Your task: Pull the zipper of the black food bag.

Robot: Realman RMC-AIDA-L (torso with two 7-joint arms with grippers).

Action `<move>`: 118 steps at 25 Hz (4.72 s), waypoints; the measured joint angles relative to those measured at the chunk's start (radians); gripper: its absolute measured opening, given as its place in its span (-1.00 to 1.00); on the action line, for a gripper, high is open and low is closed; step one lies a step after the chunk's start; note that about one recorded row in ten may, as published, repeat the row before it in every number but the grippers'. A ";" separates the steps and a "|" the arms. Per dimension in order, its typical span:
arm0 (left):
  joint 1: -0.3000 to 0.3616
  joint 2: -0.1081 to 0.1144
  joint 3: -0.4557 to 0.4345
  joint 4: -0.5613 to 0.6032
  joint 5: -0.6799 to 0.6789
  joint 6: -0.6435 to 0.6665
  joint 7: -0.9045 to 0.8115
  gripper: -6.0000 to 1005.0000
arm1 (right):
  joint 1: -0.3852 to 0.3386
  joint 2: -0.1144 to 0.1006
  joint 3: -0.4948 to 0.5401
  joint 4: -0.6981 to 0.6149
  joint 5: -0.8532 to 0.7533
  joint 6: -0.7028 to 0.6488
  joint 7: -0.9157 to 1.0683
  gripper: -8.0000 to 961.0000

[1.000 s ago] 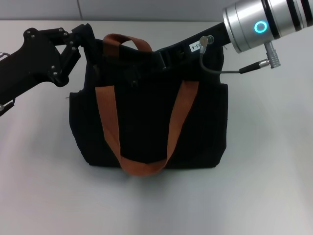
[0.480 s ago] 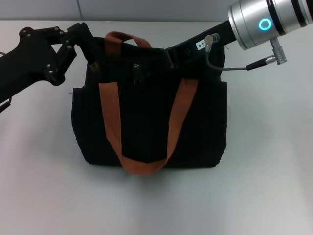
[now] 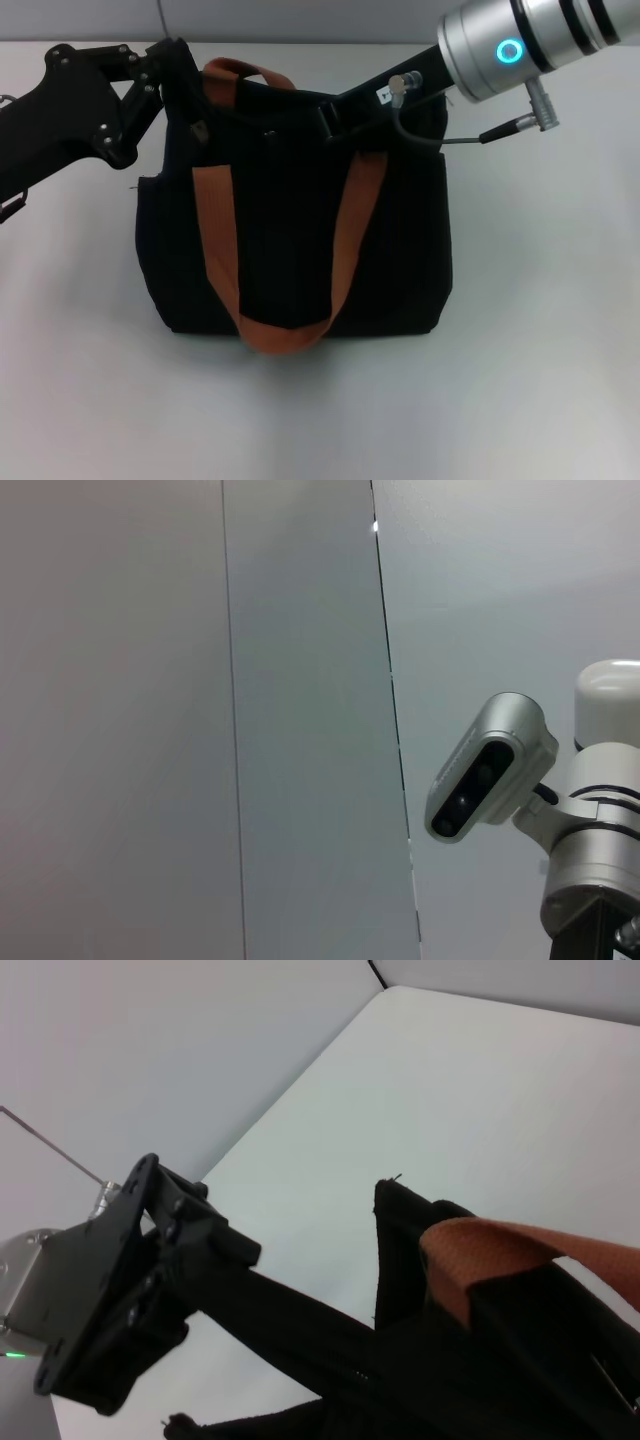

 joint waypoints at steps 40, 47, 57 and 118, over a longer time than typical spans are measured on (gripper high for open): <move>0.022 0.011 -0.030 0.000 -0.002 -0.007 0.008 -0.78 | -0.065 0.001 -0.112 -0.290 -0.163 -0.008 0.187 -0.98; 0.027 0.016 -0.046 0.000 -0.002 -0.008 0.009 -0.77 | -0.083 0.002 -0.114 -0.383 -0.262 -0.063 0.271 -0.98; 0.027 0.021 -0.047 0.000 -0.003 -0.011 0.011 -0.76 | -0.211 0.006 -0.106 -0.612 -0.367 -0.130 0.364 -0.98; 0.135 0.024 0.002 0.141 0.006 0.217 -0.303 0.52 | -0.499 -0.011 0.405 0.401 0.163 -0.369 -1.504 0.59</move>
